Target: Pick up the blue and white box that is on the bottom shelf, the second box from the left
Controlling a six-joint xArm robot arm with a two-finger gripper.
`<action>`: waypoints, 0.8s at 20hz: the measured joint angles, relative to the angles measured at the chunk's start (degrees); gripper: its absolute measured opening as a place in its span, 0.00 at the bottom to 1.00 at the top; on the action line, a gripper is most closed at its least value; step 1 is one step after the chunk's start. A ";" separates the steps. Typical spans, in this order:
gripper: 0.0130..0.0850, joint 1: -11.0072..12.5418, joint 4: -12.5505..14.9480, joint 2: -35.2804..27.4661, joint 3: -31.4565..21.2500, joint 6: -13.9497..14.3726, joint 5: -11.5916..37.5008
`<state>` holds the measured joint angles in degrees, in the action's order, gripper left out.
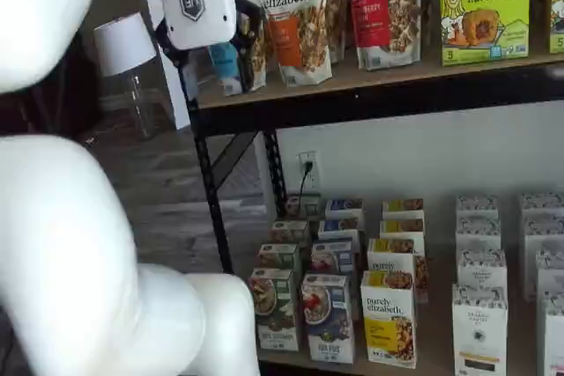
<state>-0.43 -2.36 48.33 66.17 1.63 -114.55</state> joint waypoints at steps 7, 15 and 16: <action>1.00 7.17 -7.02 -1.92 1.07 -3.73 -4.06; 1.00 6.67 -6.75 -1.71 -0.18 -3.58 -2.78; 1.00 6.47 -6.79 -1.61 -0.53 -3.40 -2.41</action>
<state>6.04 -9.15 46.72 65.64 -1.77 -116.96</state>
